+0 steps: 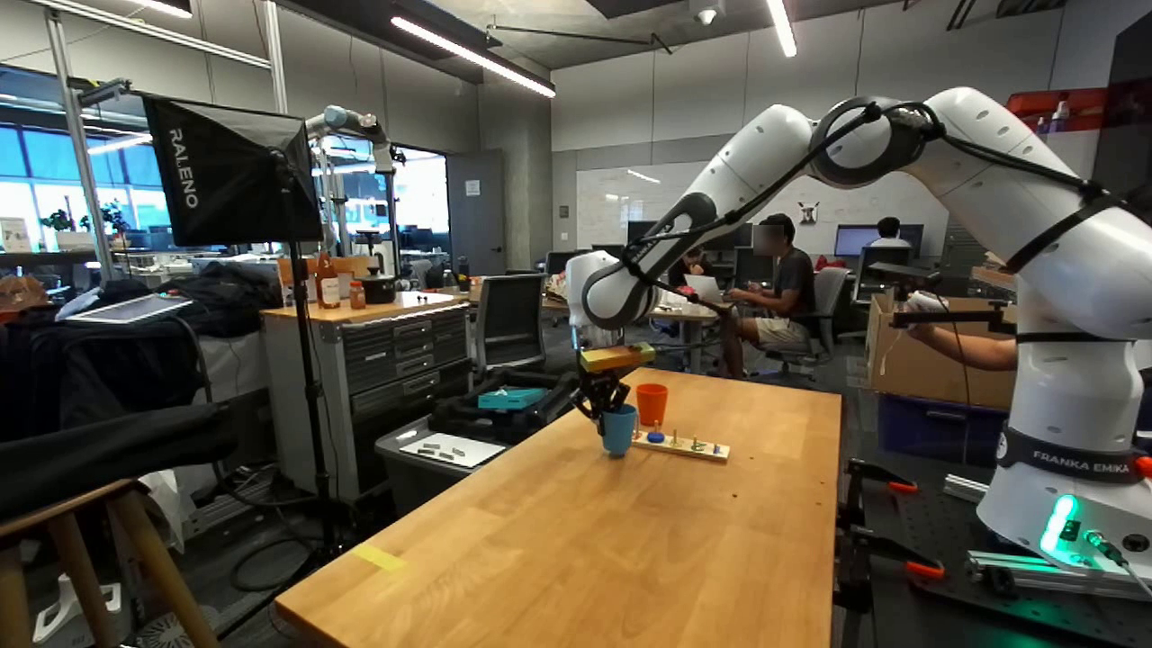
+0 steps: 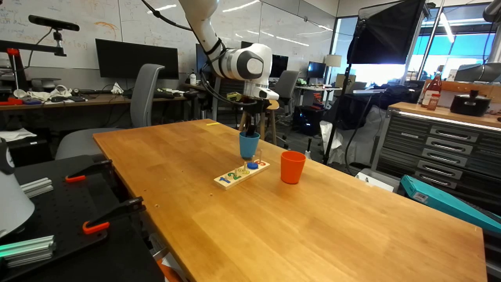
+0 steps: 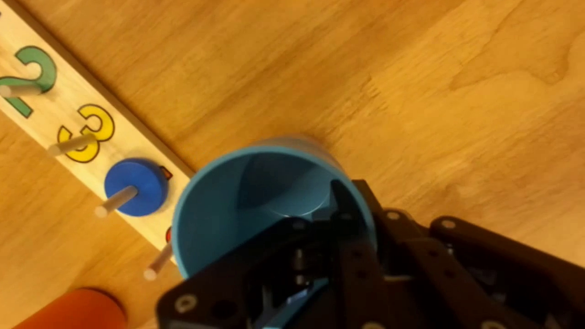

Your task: Put the blue cup in the orange cup

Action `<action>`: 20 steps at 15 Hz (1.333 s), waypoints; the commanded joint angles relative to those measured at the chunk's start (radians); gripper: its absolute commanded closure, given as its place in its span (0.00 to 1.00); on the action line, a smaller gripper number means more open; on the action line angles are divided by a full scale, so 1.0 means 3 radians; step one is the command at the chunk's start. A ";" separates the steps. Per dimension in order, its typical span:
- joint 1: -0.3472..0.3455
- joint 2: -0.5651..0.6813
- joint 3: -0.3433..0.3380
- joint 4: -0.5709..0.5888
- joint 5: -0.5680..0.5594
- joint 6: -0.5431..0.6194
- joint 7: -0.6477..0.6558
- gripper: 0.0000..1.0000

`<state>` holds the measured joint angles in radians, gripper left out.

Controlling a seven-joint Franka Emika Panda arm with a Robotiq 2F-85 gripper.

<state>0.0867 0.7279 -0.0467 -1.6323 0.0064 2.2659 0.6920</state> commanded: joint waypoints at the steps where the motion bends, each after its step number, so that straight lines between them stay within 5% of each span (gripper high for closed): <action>1: 0.0050 0.0001 -0.0087 0.0340 0.0054 -0.0137 0.0027 0.96; 7: 0.0002 0.0085 -0.0315 0.0809 -0.0050 -0.0235 0.0199 0.96; 13: -0.0100 0.0070 -0.0624 0.0827 -0.0286 -0.0494 0.0454 0.95; 20: -0.0257 0.0160 -0.0616 0.1037 -0.0363 -0.0993 0.0502 0.95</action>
<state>0.0135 0.7289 -0.2224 -1.4135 -0.0861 2.0474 0.8187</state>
